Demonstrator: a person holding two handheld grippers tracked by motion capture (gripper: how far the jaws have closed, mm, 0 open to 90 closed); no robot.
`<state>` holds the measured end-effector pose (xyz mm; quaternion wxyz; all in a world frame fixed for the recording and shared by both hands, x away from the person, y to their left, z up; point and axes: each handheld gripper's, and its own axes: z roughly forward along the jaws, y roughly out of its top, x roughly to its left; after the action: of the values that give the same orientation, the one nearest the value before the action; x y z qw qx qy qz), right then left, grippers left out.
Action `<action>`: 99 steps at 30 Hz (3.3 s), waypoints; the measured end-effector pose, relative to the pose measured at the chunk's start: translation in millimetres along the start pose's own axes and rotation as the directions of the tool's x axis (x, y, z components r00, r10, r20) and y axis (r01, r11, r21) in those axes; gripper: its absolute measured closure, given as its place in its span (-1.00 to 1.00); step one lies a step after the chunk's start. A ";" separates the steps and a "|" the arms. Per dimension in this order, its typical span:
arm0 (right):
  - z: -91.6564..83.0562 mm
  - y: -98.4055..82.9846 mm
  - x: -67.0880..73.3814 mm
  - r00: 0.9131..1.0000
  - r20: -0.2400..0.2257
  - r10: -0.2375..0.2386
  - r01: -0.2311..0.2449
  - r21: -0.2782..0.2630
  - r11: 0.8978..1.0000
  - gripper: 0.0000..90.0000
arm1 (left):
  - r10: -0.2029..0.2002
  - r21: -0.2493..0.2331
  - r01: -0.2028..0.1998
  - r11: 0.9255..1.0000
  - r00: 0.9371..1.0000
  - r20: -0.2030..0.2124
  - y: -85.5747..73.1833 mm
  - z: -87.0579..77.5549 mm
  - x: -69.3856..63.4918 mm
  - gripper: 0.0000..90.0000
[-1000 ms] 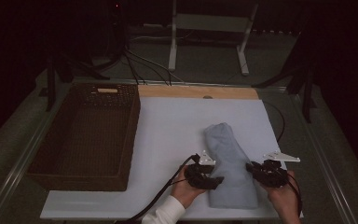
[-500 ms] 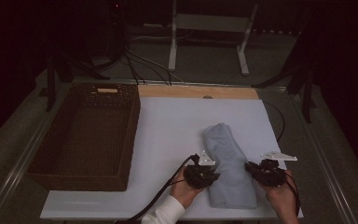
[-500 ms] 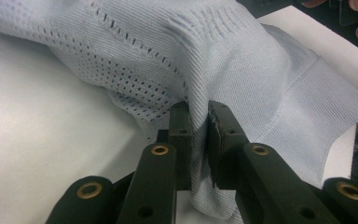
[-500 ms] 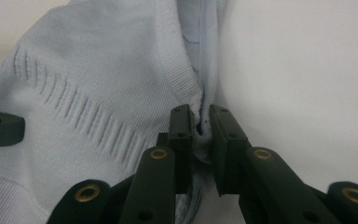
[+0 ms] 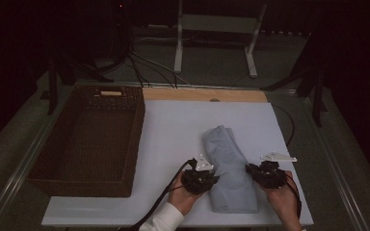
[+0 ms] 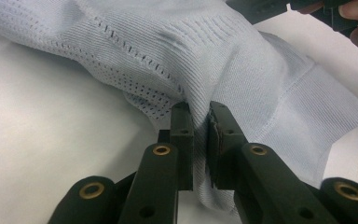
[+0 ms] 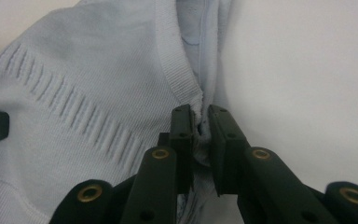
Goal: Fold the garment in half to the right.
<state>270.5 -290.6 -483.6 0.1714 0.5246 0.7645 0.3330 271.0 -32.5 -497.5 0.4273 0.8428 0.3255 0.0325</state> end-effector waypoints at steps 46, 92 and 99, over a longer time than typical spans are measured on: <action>10.8 22.5 52.8 0.995 -0.093 -0.046 0.044 -0.029 0.999 -0.20 | -0.113 -0.143 0.098 0.985 0.989 -0.100 -28.0 -73.1 29.7 -0.53; 8.4 -31.7 63.4 0.992 -0.126 -0.002 0.022 0.158 0.987 0.27 | -0.108 -0.230 0.065 0.971 0.978 -0.176 -5.6 -81.3 53.6 -0.99; 6.9 -31.4 64.3 0.985 -0.172 0.013 0.016 0.170 0.985 0.69 | -0.118 -0.231 0.073 0.970 0.976 -0.184 -4.7 -80.5 56.3 -0.99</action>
<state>228.0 -236.5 -504.6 0.0592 0.5060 0.8025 0.3105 286.0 58.2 -462.6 0.4860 0.7654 0.4008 0.1312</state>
